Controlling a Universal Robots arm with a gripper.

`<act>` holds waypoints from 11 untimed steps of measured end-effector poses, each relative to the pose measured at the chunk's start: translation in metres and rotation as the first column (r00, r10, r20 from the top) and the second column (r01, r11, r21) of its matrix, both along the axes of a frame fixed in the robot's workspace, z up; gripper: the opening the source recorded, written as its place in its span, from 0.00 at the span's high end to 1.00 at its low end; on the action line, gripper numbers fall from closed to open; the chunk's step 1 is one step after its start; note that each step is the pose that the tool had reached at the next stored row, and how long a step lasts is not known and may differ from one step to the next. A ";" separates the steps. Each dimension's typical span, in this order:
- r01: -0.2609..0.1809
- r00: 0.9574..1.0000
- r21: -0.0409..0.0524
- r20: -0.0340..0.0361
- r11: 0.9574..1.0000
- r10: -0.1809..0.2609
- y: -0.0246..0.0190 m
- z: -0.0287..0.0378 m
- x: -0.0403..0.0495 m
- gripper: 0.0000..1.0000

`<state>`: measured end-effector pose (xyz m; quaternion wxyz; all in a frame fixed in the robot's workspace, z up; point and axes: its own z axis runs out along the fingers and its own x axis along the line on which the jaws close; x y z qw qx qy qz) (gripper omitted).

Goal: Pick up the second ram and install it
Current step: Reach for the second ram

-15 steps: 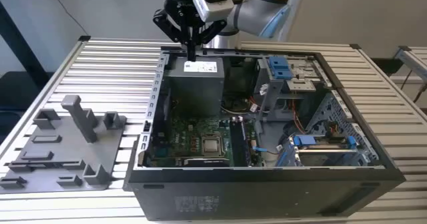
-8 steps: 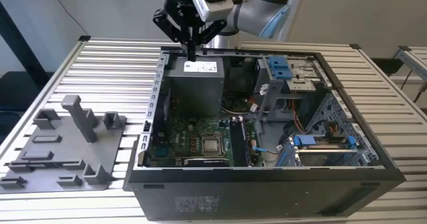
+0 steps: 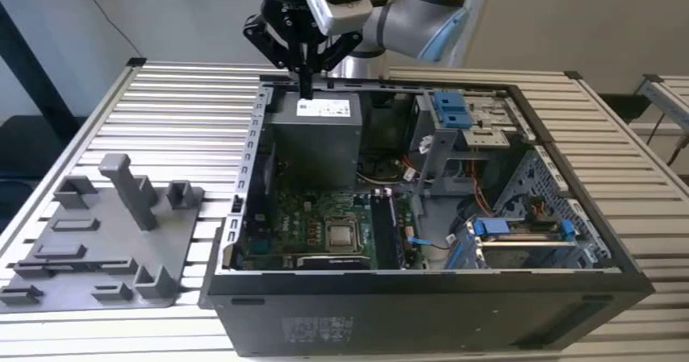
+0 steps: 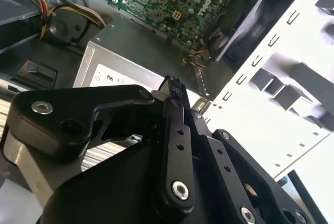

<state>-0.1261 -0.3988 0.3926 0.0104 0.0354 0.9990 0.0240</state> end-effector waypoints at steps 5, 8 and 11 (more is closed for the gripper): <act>0.000 1.000 0.000 0.000 1.000 0.000 0.0000 0.0000 -0.0067 0.89; 0.000 1.000 0.000 0.000 1.000 0.000 0.0000 0.0000 -0.0119 0.89; 0.000 1.000 0.000 0.000 1.000 0.000 0.0000 0.0000 -0.0166 0.89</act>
